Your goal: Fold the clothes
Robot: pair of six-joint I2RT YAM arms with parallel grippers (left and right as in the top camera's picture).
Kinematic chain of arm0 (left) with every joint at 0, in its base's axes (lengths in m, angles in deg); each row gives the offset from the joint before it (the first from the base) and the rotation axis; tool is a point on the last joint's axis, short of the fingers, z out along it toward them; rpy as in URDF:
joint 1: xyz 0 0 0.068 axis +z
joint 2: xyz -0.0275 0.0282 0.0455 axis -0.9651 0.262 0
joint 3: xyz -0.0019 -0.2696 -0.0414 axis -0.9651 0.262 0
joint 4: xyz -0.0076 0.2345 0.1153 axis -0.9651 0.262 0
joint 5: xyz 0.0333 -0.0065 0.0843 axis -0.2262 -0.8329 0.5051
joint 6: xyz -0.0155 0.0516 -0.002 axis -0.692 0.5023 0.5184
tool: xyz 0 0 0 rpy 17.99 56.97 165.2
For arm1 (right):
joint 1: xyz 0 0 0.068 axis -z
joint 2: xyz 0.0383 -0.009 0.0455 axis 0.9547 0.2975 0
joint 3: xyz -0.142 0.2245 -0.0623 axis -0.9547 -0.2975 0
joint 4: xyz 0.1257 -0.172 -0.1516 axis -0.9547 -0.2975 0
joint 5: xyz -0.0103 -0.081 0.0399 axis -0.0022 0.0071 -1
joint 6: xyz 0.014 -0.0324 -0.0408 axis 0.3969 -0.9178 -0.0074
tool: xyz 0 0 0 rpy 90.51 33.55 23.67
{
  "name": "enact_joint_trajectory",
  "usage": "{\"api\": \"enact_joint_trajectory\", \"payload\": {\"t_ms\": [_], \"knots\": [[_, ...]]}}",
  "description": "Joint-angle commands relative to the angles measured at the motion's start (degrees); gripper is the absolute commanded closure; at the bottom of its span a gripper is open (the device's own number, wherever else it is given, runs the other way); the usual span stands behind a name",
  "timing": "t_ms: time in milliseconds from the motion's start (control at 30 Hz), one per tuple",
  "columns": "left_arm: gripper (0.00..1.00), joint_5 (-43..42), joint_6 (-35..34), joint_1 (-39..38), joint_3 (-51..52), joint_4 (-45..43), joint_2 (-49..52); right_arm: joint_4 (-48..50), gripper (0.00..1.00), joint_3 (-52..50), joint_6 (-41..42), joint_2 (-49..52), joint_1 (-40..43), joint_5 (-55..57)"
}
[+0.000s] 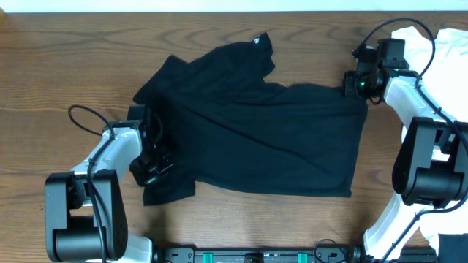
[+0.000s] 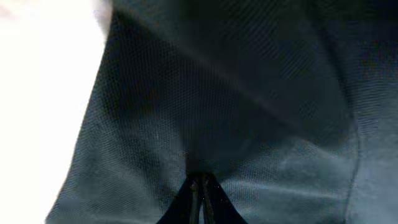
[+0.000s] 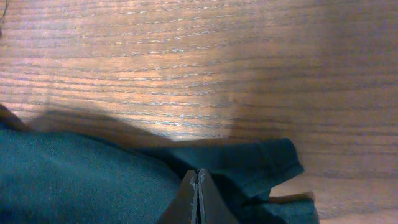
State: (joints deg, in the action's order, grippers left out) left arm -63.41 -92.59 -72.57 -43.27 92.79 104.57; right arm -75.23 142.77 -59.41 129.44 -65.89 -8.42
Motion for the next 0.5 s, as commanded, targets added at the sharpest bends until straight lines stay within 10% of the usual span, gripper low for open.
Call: {"api": "enact_joint_trajectory", "payload": {"t_ms": [0, 467], "knots": [[0.94, 7.45, -1.77, 1.88, 2.10, 1.66, 1.33, -0.22, 0.99, 0.50, -1.70, -0.96, -0.13, 1.05], [0.94, 7.41, 2.05, 4.07, 2.10, 4.42, 1.31, 0.50, 0.99, 0.42, -3.34, 8.76, -0.11, 1.01]]}}
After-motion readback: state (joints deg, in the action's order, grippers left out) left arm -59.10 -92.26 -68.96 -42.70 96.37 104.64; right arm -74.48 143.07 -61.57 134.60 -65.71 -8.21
